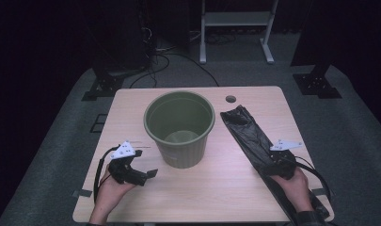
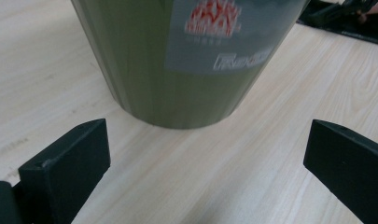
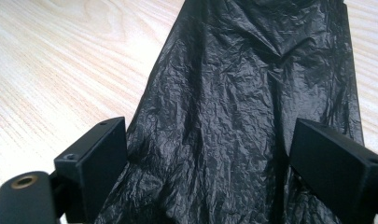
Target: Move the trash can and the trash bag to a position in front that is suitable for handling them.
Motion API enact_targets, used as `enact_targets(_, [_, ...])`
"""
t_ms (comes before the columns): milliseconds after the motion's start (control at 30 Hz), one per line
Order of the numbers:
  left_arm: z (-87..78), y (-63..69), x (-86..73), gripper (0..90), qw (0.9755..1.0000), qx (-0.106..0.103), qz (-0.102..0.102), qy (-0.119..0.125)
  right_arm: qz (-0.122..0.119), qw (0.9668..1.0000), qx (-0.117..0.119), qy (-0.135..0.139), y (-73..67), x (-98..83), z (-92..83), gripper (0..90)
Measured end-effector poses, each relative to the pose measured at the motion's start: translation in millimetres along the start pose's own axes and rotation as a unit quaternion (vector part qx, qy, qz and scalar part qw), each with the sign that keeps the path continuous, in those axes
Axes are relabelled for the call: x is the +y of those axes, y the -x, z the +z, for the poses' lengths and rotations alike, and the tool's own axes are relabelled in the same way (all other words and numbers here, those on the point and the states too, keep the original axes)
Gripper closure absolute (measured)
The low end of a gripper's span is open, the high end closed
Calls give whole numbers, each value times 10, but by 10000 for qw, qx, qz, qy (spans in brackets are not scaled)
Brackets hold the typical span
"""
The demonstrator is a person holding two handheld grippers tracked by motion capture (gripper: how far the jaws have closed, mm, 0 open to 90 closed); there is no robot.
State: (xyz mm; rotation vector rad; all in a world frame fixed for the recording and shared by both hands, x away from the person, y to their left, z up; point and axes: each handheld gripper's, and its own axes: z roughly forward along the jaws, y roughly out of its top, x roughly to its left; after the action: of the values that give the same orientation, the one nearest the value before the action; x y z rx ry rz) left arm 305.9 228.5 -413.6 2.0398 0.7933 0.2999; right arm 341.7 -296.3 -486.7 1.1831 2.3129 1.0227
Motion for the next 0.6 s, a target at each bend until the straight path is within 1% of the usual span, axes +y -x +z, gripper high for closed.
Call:
enact_targets(167, [-91, -15, 156, 0, 9999, -15, 23, 170, 3, 10000, -1, -2, -1, 0, 0, 101])
enact_targets(333, [-158, -35, 320, 0, 9998, -58, 61, 193, 3, 10000, 0, 1, 0, 0, 0, 101])
enact_targets(433, [-200, -48, 402, 0, 9995, -131, 45, 290, 1, 10000, -3, -2, -1, 0, 0, 101])
enact_targets(500, [-226, -54, 456, 0, 9993, -142, 55, 327, 1, 10000, -3, -1, -1, 0, 0, 101])
enact_targets(600, [-264, -58, 536, 0, 9993, -171, 90, 320, 3, 10000, 0, 0, -1, 0, 1, 101])
